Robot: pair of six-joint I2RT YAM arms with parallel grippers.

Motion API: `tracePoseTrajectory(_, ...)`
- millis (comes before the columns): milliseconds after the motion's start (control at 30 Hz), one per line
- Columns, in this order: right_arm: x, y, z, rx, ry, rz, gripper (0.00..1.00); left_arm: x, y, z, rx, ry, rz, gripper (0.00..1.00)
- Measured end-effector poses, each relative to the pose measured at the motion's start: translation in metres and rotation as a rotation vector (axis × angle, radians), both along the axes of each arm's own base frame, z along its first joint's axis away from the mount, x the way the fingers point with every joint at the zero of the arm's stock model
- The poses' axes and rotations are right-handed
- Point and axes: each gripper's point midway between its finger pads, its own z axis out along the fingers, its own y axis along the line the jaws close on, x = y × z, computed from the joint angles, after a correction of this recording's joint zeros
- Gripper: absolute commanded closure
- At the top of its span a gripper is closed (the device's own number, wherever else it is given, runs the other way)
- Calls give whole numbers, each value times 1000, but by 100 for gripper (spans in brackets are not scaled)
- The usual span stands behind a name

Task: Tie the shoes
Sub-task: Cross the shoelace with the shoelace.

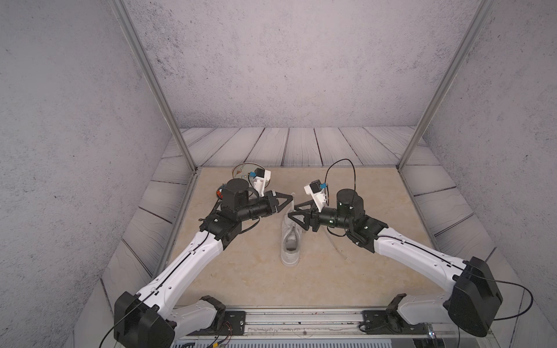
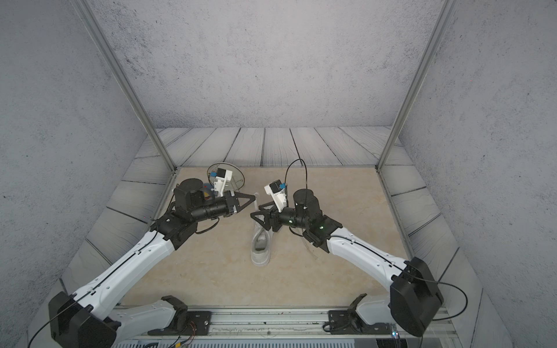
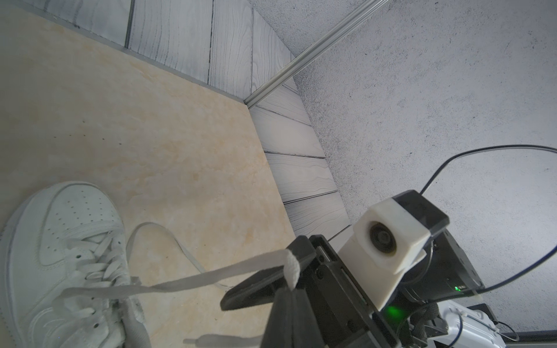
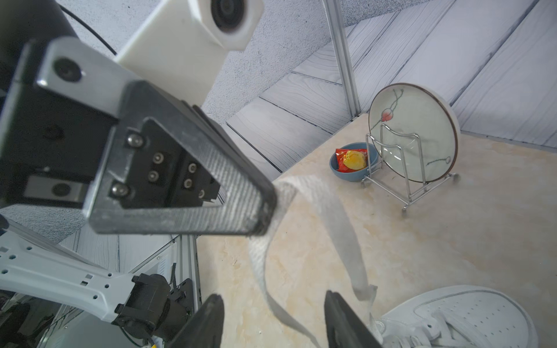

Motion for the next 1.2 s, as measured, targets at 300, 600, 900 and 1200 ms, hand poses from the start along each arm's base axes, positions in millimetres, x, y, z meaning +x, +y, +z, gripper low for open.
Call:
tracePoseTrajectory(300, 4, 1, -1, -26, 7, -21, 100, -1, -3, 3, 4, -19, -22, 94)
tracePoseTrajectory(600, -5, -25, 7, -147, 43, -49, 100, -4, 18, 26, 118, -238, 39, 10)
tracePoseTrajectory(900, -5, -50, 60, -195, 56, -64, 100, -7, 56, -17, 257, -568, 200, 1)
tracePoseTrajectory(1200, -8, -58, 82, -199, 72, -72, 100, 6, 23, -85, 316, -648, 22, 2)
